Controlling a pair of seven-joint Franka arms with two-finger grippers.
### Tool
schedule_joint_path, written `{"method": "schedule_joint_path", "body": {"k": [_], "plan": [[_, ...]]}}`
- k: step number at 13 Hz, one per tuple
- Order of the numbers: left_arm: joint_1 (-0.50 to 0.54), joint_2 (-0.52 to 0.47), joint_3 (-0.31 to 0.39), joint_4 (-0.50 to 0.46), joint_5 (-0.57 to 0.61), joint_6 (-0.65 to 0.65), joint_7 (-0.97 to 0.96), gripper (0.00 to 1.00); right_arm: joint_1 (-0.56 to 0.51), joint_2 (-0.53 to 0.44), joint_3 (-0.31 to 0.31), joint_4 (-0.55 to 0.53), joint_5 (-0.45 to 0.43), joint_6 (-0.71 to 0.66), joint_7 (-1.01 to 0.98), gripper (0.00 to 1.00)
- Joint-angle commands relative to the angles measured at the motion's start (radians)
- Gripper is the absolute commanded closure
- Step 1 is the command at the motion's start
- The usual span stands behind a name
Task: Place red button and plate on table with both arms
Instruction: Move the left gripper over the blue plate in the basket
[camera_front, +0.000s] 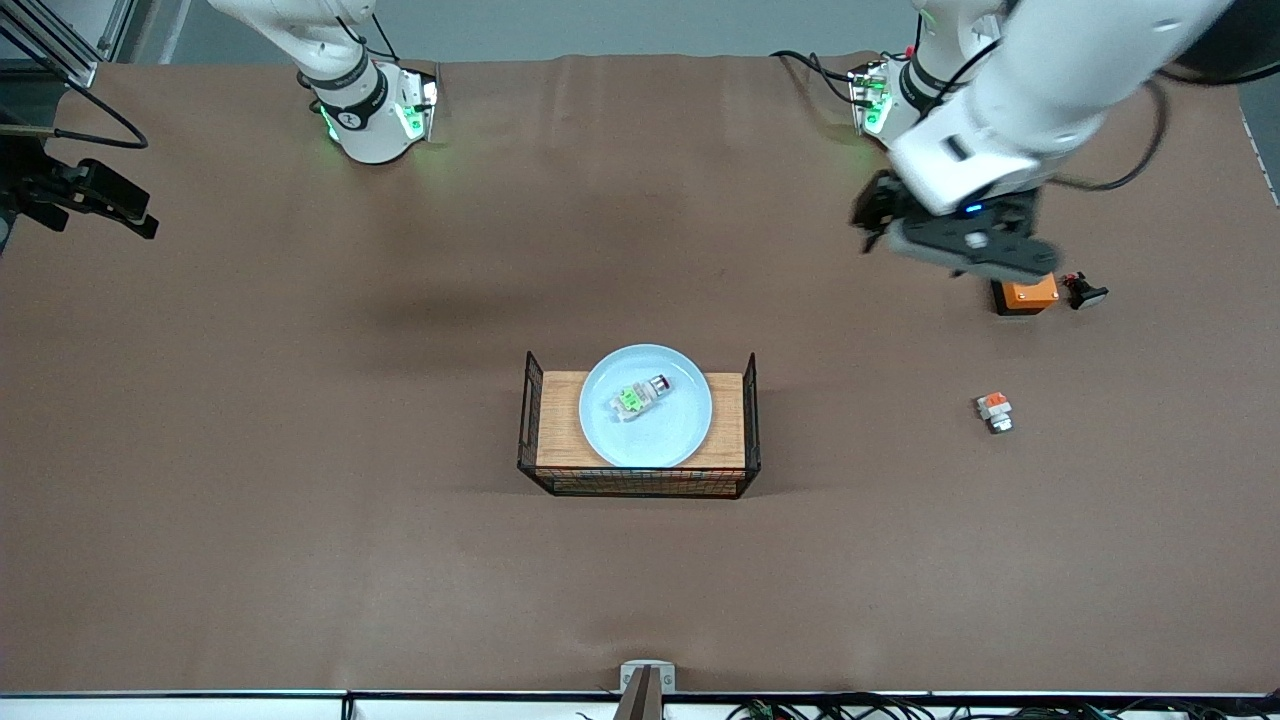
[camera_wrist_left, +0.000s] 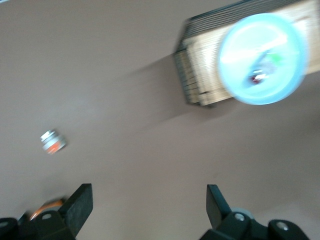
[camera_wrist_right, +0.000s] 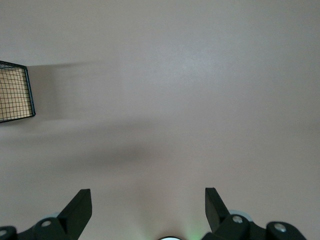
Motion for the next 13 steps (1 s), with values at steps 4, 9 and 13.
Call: {"method": "schedule_joint_path", "body": {"k": [4,9,13], "plan": [[-0.178,0.229,0.0,0.133,0.006,0.181,0.06,0.03,0.1,0.011,0.01,0.031,0.003,-0.081,0.013,0.02],[-0.255,0.372,0.018,0.133,0.013,0.357,0.085,0.04,0.263,0.01,0.012,0.023,0.066,-0.107,0.518,0.02],[-0.356,0.437,0.098,0.133,0.052,0.477,0.071,0.07,0.375,0.034,0.012,0.023,0.164,-0.073,1.001,0.02]]}}
